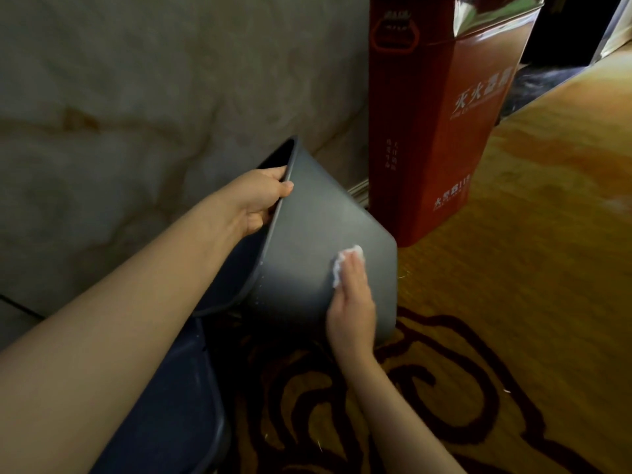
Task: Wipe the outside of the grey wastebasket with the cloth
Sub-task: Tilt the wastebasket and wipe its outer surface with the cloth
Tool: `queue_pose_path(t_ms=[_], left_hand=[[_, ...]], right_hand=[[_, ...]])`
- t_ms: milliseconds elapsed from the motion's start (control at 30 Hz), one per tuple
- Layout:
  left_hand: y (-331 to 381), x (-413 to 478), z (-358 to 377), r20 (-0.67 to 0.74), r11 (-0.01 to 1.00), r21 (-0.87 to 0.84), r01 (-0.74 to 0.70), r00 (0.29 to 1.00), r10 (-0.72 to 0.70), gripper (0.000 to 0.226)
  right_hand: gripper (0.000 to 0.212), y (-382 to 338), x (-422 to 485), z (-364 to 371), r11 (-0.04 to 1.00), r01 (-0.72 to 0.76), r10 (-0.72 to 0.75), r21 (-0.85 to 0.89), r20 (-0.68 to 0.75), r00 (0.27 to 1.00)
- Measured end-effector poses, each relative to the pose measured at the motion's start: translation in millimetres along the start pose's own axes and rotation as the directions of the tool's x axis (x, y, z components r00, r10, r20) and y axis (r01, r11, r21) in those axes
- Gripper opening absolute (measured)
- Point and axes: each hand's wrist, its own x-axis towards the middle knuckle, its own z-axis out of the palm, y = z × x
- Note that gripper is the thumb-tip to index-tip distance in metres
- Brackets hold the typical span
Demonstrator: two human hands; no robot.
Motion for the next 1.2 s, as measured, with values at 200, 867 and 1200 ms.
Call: queue_pose_path(t_ms=[200, 867, 1200], left_hand=[[10.1, 3.2, 10.3, -0.034, 0.999, 0.030, 0.028, 0.999, -0.027, 0.042], [0.9, -46.6, 5.3, 0.291, 0.827, 0.551, -0.115, 0.955, -0.061, 0.031], [-5.5, -48.5, 2.9, 0.342, 0.820, 0.510, -0.259, 0.936, 0.084, 0.038]], right_hand=[[0.047, -65.0, -36.7, 29.9, 0.941, 0.338, -0.333, -0.038, 0.089, 0.939], [0.049, -49.9, 3.1, 10.8, 0.938, 0.333, -0.343, -0.091, -0.128, 0.931], [0.055, -42.0, 13.2, 8.4, 0.935, 0.325, -0.332, -0.140, -0.031, 0.943]])
